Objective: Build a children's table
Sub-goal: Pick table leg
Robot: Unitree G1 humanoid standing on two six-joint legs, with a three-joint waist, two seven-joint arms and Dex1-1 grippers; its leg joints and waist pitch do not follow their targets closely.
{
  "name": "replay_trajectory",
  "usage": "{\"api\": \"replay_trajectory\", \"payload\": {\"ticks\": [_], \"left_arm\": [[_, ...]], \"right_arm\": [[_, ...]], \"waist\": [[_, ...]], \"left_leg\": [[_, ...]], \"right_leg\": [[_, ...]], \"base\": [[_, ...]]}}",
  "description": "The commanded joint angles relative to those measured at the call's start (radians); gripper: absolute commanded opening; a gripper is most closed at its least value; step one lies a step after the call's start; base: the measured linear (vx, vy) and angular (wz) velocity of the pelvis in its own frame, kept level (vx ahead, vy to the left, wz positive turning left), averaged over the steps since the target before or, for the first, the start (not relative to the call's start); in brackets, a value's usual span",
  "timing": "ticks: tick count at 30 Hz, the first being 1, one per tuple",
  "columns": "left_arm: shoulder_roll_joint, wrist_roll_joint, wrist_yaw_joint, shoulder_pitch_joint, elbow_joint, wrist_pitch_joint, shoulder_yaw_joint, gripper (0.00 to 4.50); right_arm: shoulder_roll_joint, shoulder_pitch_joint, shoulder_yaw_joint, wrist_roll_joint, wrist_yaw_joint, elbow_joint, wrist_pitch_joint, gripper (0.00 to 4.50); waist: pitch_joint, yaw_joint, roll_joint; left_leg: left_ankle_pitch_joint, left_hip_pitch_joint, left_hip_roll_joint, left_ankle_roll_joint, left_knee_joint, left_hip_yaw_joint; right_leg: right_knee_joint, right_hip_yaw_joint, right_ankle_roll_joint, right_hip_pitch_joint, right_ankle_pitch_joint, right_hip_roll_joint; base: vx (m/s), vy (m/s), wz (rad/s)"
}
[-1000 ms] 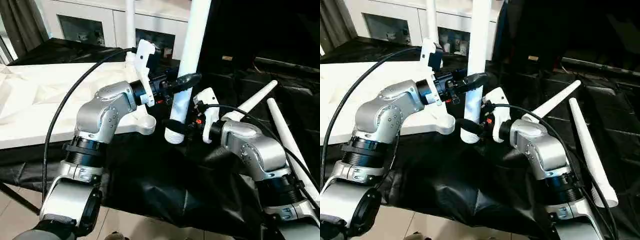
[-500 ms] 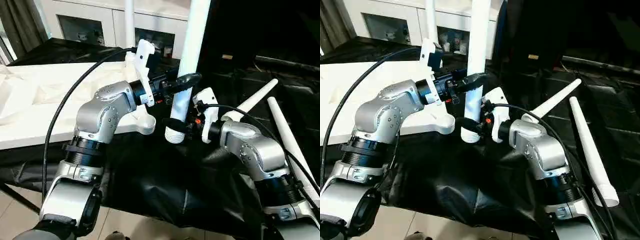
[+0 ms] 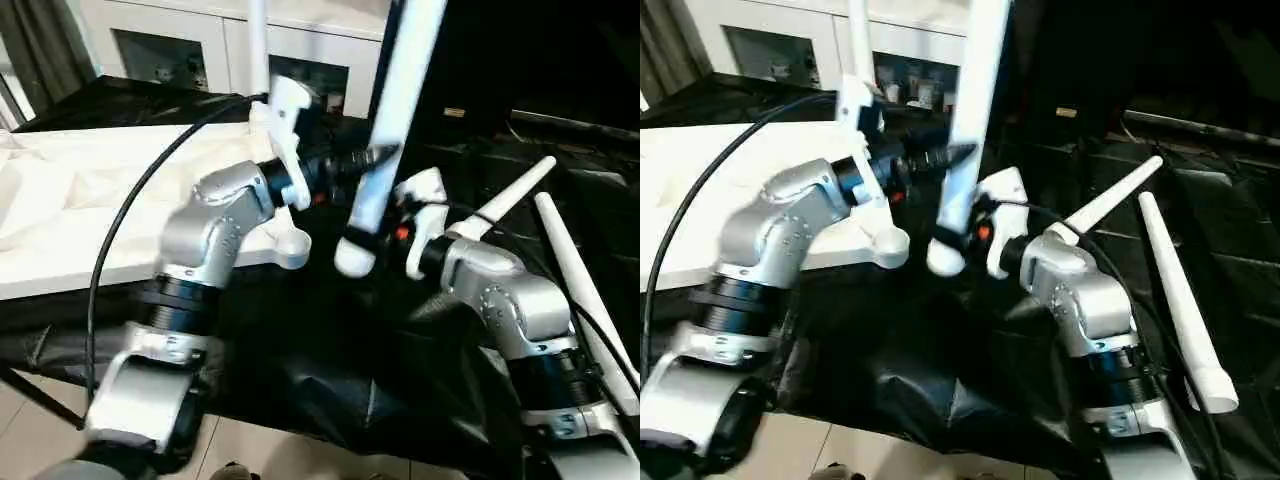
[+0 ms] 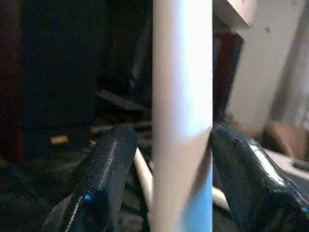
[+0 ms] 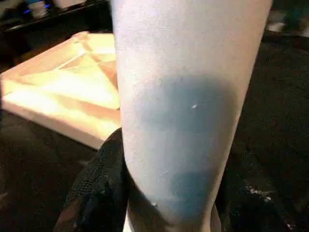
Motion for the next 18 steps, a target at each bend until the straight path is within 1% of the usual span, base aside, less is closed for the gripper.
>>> {"api": "replay_trajectory", "payload": {"ticks": [1,2,3,4,5,6,7,8,9,10,11,12,13,14,15,17,18], "left_arm": [[0.011,-0.013,0.022,-0.007,0.037,-0.029,0.047,2.85],[0.011,-0.013,0.022,-0.007,0.037,-0.029,0.047,2.85],[0.046,0.026,0.031,-0.004,0.079,-0.047,0.04,2.85],[0.078,0.076,0.028,-0.002,0.109,-0.067,0.013,2.85],[0.131,0.157,0.006,0.007,0.139,-0.108,-0.048,2.85],[0.167,0.213,-0.01,0.014,0.157,-0.137,-0.092,2.85],[0.224,0.295,-0.049,0.026,0.189,-0.185,-0.165,2.85],[0.24,0.318,-0.06,0.029,0.199,-0.198,-0.186,2.85],[0.261,0.347,-0.075,0.033,0.211,-0.216,-0.212,2.85],[0.312,0.421,-0.095,0.042,0.272,-0.279,-0.265,2.85],[0.327,0.434,-0.112,0.043,0.303,-0.283,-0.277,2.85],[0.339,0.449,-0.125,0.043,0.339,-0.296,-0.286,2.85],[0.348,0.461,-0.135,0.04,0.377,-0.303,-0.291,2.85],[0.351,0.465,-0.136,0.037,0.395,-0.303,-0.292,2.85],[0.352,0.471,-0.134,0.032,0.421,-0.309,-0.294,2.85],[0.357,0.491,-0.136,0.015,0.5,-0.329,-0.309,2.85],[0.358,0.497,-0.137,0.01,0.526,-0.336,-0.314,2.56]], "right_arm": [[0.011,-0.02,-0.053,-0.004,-0.061,0.022,-0.041,1.9],[0.011,-0.02,-0.053,-0.004,-0.061,0.022,-0.041,1.9],[0.016,-0.028,-0.07,-0.029,-0.112,0.055,-0.06,1.9],[0.014,-0.031,-0.074,-0.045,-0.135,0.073,-0.069,1.9],[0.01,-0.033,-0.077,-0.06,-0.154,0.09,-0.074,1.9],[0.006,-0.032,-0.079,-0.07,-0.165,0.099,-0.077,1.9],[0.001,-0.029,-0.082,-0.074,-0.17,0.105,-0.075,1.9],[0.0,-0.028,-0.082,-0.075,-0.171,0.107,-0.075,1.9],[-0.002,-0.027,-0.083,-0.076,-0.172,0.109,-0.074,1.9],[-0.012,-0.019,-0.074,-0.084,-0.163,0.108,-0.076,1.9],[-0.014,-0.014,-0.072,-0.082,-0.157,0.104,-0.074,1.9],[-0.015,-0.011,-0.07,-0.082,-0.153,0.101,-0.074,1.9],[-0.015,-0.009,-0.069,-0.08,-0.149,0.097,-0.073,1.9],[-0.015,-0.008,-0.069,-0.079,-0.147,0.095,-0.071,1.9],[-0.014,-0.007,-0.068,-0.077,-0.147,0.095,-0.073,1.9],[-0.013,-0.006,-0.065,-0.078,-0.146,0.093,-0.075,1.9],[-0.013,-0.005,-0.064,-0.079,-0.145,0.092,-0.075,1.9]], "waist": [[-0.082,-0.001,0.016],[-0.083,-0.004,0.015],[-0.082,-0.002,0.015],[-0.083,-0.004,0.014],[-0.083,-0.006,0.017],[-0.083,-0.004,0.018],[-0.084,-0.005,0.016],[-0.083,-0.006,0.019],[-0.085,-0.005,0.02],[-0.086,-0.005,0.018],[-0.088,-0.005,0.02],[-0.088,-0.004,0.023],[-0.088,-0.004,0.022],[-0.088,-0.003,0.024],[-0.089,-0.002,0.024],[-0.087,-0.001,0.025],[-0.086,-0.001,0.024]], "left_leg": [[-0.124,0.012,0.04,-0.023,-0.067,-0.01],[-0.129,0.013,0.04,-0.028,-0.068,-0.01],[-0.128,0.014,0.04,-0.028,-0.069,-0.011],[-0.123,0.014,0.04,-0.033,-0.07,-0.012],[-0.127,0.016,0.039,-0.039,-0.071,-0.01],[-0.126,0.017,0.04,-0.039,-0.072,-0.013],[-0.121,0.017,0.04,-0.041,-0.073,-0.012],[-0.115,0.017,0.042,-0.043,-0.076,-0.014],[-0.106,0.018,0.041,-0.044,-0.074,-0.014],[-0.087,0.017,0.042,-0.046,-0.074,-0.013],[-0.077,0.018,0.041,-0.044,-0.073,-0.011],[-0.073,0.019,0.04,-0.045,-0.072,-0.011],[-0.074,0.019,0.04,-0.044,-0.072,-0.01],[-0.076,0.019,0.04,-0.046,-0.072,-0.01],[-0.078,0.02,0.041,-0.048,-0.072,-0.01],[-0.102,0.021,0.043,-0.05,-0.073,-0.01],[-0.109,0.02,0.041,-0.05,-0.074,-0.009]], "right_leg": [[-0.07,0.04,-0.222,0.06,-0.08,-0.082],[-0.069,0.039,-0.22,0.059,-0.084,-0.081],[-0.071,0.04,-0.218,0.059,-0.086,-0.082],[-0.071,0.039,-0.205,0.056,-0.094,-0.081],[-0.07,0.04,-0.195,0.056,-0.096,-0.078],[-0.072,0.04,-0.184,0.054,-0.102,-0.08],[-0.068,0.041,-0.17,0.056,-0.101,-0.079],[-0.067,0.041,-0.157,0.055,-0.1,-0.08],[-0.068,0.041,-0.154,0.054,-0.087,-0.08],[-0.062,0.041,-0.165,0.056,-0.042,-0.081],[-0.058,0.041,-0.171,0.056,-0.007,-0.08],[-0.056,0.041,-0.176,0.056,0.007,-0.081],[-0.056,0.041,-0.186,0.058,0.022,-0.082],[-0.055,0.041,-0.197,0.058,0.032,-0.082],[-0.053,0.041,-0.204,0.058,0.039,-0.083],[-0.055,0.041,-0.222,0.058,0.024,-0.087],[-0.058,0.041,-0.221,0.057,0.013,-0.085]], "base": [[0.0,0.0,0.0],[0.0,0.0,0.0],[0.0,0.0,0.0],[0.0,0.0,0.0],[0.0,0.0,0.0],[0.0,0.0,0.0],[0.0,0.0,0.0],[0.0,0.0,0.0],[0.0,0.0,0.0],[0.0,0.0,0.0],[0.0,0.0,0.0],[0.0,0.0,0.0],[0.0,0.0,0.0],[0.0,0.0,0.0],[0.0,0.0,0.0],[0.0,0.0,0.0],[0.0,0.0,0.0]]}}
